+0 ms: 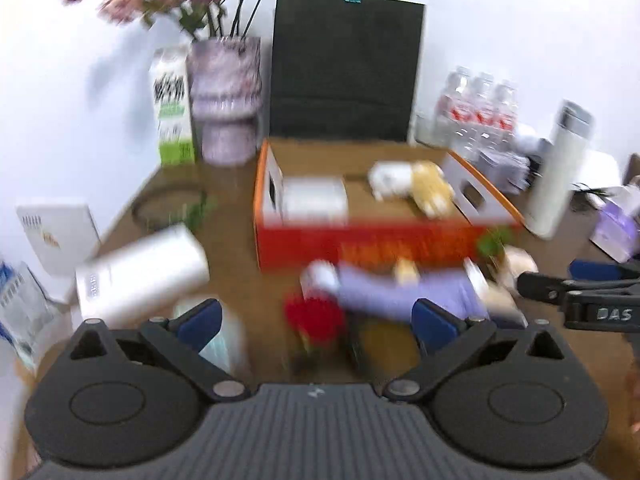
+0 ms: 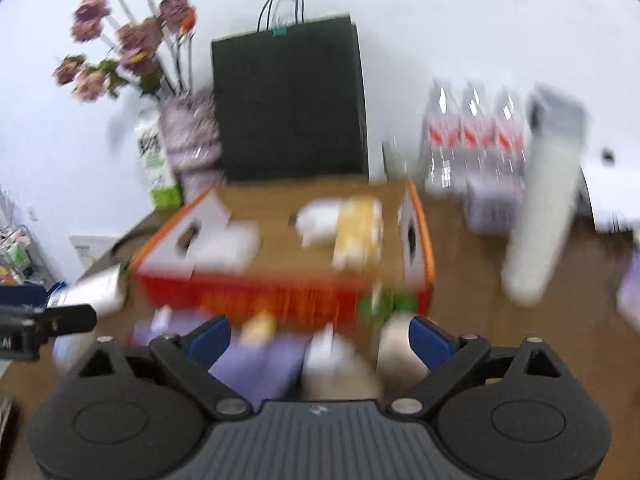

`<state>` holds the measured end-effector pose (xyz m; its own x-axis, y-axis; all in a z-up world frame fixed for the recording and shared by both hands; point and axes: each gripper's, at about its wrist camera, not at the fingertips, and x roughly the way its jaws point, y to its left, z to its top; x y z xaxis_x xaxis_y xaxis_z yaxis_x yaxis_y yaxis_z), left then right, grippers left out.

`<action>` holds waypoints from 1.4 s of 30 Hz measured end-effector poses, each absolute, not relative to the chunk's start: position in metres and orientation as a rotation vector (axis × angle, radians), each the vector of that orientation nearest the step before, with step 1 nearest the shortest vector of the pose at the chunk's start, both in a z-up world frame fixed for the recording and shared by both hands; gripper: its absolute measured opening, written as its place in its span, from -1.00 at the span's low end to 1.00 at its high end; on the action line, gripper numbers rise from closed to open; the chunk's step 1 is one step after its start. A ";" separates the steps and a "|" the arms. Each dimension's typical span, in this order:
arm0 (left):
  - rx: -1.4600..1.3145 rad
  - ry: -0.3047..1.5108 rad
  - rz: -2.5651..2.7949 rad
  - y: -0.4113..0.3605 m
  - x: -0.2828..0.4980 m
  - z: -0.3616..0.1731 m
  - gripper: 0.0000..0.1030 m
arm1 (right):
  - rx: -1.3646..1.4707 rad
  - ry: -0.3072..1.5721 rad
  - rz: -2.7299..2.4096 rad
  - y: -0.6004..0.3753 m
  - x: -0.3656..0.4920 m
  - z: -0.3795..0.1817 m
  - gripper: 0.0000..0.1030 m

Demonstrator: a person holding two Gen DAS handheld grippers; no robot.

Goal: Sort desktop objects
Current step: 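Grasp the navy case with the right tool while the left tool grasps the iridescent bag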

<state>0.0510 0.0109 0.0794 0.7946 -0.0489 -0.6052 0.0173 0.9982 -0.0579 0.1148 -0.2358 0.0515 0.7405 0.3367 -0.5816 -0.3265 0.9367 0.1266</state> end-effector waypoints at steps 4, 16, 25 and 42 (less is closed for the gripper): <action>0.017 0.581 -0.063 -0.007 -0.022 0.036 1.00 | 0.034 0.648 0.368 -0.247 0.041 0.010 0.86; 0.063 0.436 0.007 -0.020 -0.079 0.015 1.00 | 0.041 0.569 0.364 -0.253 -0.046 -0.020 0.88; 0.093 0.490 0.217 0.019 -0.006 0.023 1.00 | 0.059 0.650 0.394 -0.241 -0.006 -0.018 0.88; -0.006 0.581 0.209 0.055 0.052 0.012 -0.18 | -0.044 0.751 0.438 -0.216 0.039 -0.016 0.34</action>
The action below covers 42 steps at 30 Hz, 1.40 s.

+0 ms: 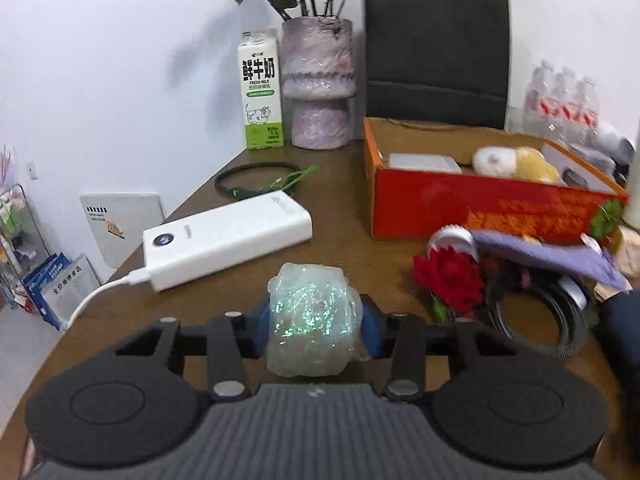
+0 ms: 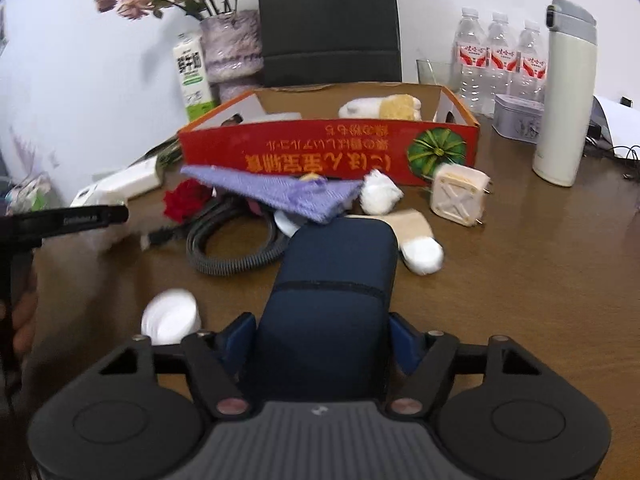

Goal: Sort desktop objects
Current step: 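Grasp the navy case with the right tool while the left tool grasps the iridescent bag, then lower the navy case and iridescent bag into the cardboard box, release both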

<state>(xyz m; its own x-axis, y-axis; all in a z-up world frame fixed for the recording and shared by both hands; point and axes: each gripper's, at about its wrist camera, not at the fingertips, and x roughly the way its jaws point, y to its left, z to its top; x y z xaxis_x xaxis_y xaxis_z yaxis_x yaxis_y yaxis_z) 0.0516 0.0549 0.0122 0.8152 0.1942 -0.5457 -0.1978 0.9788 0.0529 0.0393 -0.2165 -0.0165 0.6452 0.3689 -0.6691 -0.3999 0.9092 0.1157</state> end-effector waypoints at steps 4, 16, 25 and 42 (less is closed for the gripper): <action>-0.090 0.563 0.117 0.045 -0.008 0.030 -0.18 | -0.094 0.747 0.439 -0.241 0.007 -0.010 0.30; -0.021 0.641 -0.150 -0.014 -0.102 0.007 0.58 | -0.123 0.705 0.508 -0.261 -0.053 0.007 0.67; -0.118 0.688 -0.210 0.004 -0.087 0.016 -0.28 | -0.132 0.720 0.464 -0.249 -0.039 -0.003 0.15; -0.079 0.772 -0.145 0.040 0.324 0.108 -0.27 | 0.084 0.865 0.440 -0.175 0.313 0.078 0.15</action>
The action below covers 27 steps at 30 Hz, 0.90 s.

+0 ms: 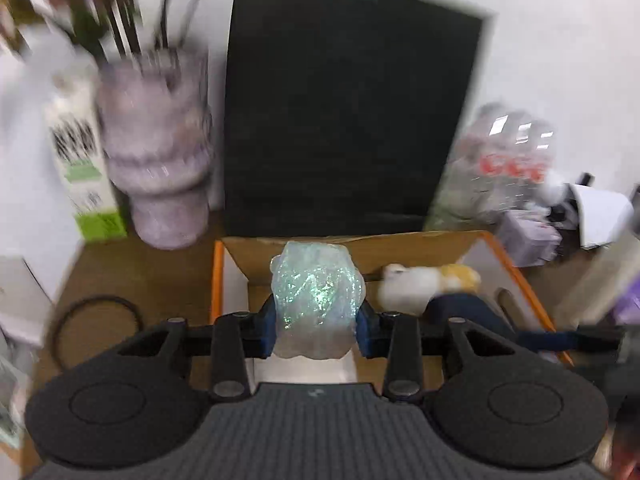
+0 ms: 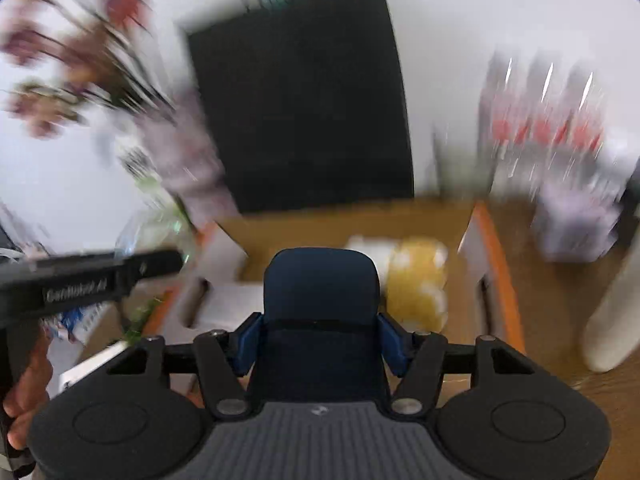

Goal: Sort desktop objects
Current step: 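Lower the navy case and iridescent bag into the cardboard box, release both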

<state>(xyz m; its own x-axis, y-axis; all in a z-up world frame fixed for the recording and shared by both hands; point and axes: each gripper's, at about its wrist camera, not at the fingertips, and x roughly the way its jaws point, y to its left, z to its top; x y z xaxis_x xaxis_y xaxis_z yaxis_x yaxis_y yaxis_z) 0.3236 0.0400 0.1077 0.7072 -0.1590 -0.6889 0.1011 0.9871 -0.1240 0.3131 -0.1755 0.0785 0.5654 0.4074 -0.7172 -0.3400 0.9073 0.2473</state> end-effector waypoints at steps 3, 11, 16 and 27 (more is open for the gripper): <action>-0.037 0.810 -0.088 0.039 0.362 0.082 -0.25 | 0.033 0.970 0.371 -0.154 0.359 0.047 0.15; -0.086 0.951 -0.085 0.041 0.396 0.055 0.14 | -0.094 1.034 0.281 -0.126 0.378 0.006 0.26; -0.051 0.913 -0.079 0.046 0.377 0.093 0.60 | -0.088 1.015 0.302 -0.135 0.379 0.040 0.40; -0.063 0.751 -0.024 0.050 0.241 0.151 1.00 | 0.012 0.753 0.360 -0.196 0.290 0.127 0.88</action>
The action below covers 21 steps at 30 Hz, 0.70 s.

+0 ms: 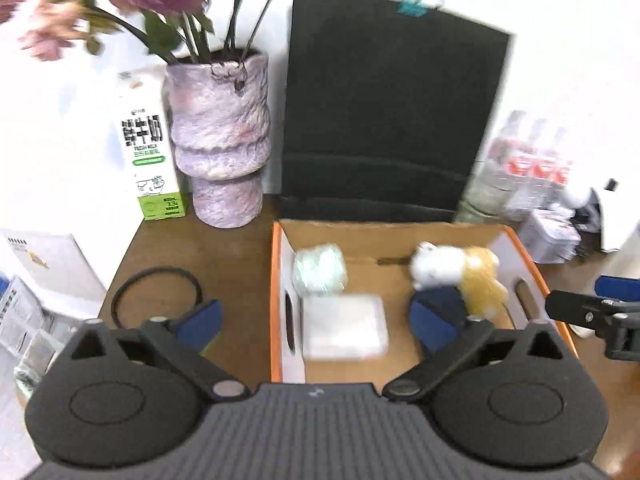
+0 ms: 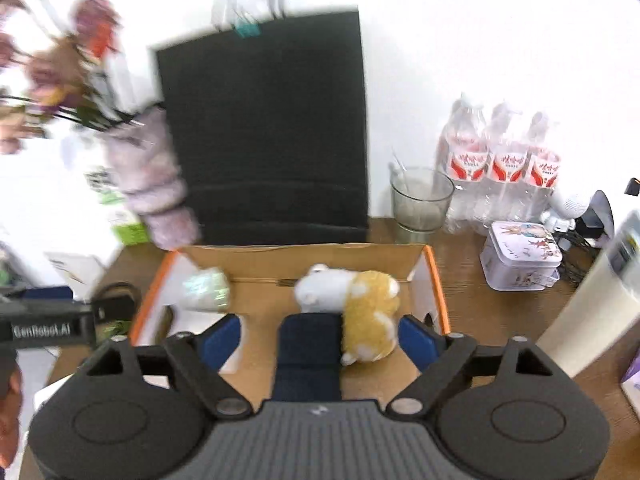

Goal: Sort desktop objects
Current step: 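Lower the navy case and iridescent bag into the cardboard box, release both, then grasp the small cube box with the right tool while the left tool grasps the red rose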

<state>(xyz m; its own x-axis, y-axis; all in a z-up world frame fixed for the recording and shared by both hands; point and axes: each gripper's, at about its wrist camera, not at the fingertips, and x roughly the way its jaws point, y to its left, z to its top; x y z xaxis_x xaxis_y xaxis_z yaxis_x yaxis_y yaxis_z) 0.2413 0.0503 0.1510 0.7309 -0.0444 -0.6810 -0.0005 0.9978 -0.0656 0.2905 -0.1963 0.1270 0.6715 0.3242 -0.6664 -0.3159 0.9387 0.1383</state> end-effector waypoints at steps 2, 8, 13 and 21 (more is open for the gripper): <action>-0.035 0.762 -0.028 0.048 0.203 0.138 1.00 | 0.035 0.710 0.436 -0.212 0.257 0.111 0.90; -0.213 0.696 -0.037 0.048 0.072 0.083 1.00 | -0.009 0.553 0.417 -0.229 0.122 0.050 0.89; -0.179 0.714 -0.007 0.025 -0.010 0.035 1.00 | -0.007 0.637 0.401 -0.236 0.049 -0.004 0.89; 0.020 0.614 0.052 0.005 -0.054 0.013 1.00 | -0.061 0.584 0.433 -0.236 -0.020 -0.024 0.90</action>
